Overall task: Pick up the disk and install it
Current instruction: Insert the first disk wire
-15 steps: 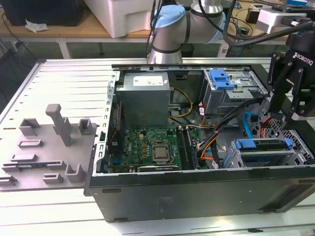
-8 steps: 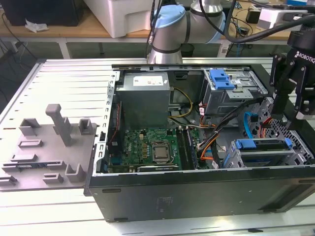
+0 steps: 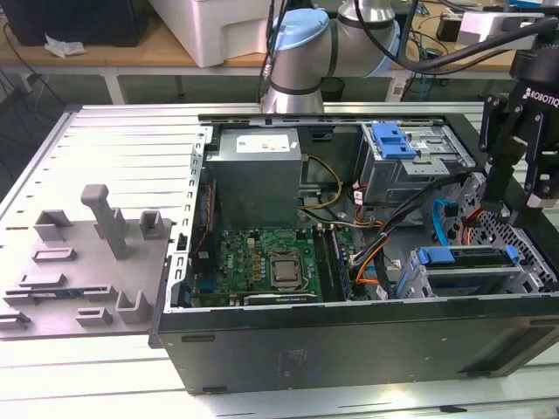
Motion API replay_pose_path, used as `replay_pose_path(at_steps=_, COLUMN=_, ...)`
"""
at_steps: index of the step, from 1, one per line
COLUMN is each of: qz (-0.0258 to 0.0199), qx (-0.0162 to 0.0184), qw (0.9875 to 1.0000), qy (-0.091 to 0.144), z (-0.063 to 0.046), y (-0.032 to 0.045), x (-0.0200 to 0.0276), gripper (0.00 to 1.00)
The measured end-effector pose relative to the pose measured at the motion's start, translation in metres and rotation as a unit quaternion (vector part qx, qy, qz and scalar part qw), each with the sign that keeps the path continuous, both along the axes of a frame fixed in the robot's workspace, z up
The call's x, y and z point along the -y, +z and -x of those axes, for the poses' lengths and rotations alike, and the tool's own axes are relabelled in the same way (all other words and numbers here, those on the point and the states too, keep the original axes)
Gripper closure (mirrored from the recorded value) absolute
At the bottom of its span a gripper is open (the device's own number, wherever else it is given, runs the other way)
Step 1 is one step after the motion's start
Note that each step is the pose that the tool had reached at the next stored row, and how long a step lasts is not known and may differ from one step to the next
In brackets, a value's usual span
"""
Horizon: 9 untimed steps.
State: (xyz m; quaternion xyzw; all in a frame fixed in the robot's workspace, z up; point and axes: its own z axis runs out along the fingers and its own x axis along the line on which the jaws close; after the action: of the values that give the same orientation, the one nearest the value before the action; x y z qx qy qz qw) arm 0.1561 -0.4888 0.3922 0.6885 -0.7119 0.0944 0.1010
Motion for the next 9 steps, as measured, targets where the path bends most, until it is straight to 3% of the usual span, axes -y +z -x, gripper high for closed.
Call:
replay_pose_path(at_steps=3, qz=0.003, qx=-0.0011, qw=0.9999, qy=-0.012, z=-0.002, y=0.0, x=-0.0002, gripper=0.44)
replay_pose_path(at_steps=4, qz=0.0052, qx=-0.0023, qw=0.9996, qy=-0.029, z=-0.005, y=-0.0003, x=-0.0007, gripper=0.44)
replay_pose_path(at_steps=5, qz=0.019, qx=-0.0034, qw=0.9992, qy=-0.036, z=-0.009, y=-0.0019, x=-0.0023, gripper=0.44)
replay_pose_path(at_steps=6, qz=0.028, qx=-0.0051, qw=0.9989, qy=-0.038, z=-0.011, y=-0.0035, x=-0.0063, gripper=0.44)
replay_pose_path(at_steps=7, qz=0.028, qx=-0.0053, qw=0.9987, qy=-0.042, z=-0.014, y=-0.0059, x=-0.0138, gripper=0.44)
replay_pose_path(at_steps=9, qz=0.028, qx=-0.0055, qw=0.9985, qy=-0.047, z=-0.016, y=-0.008, x=-0.0176, gripper=0.44)
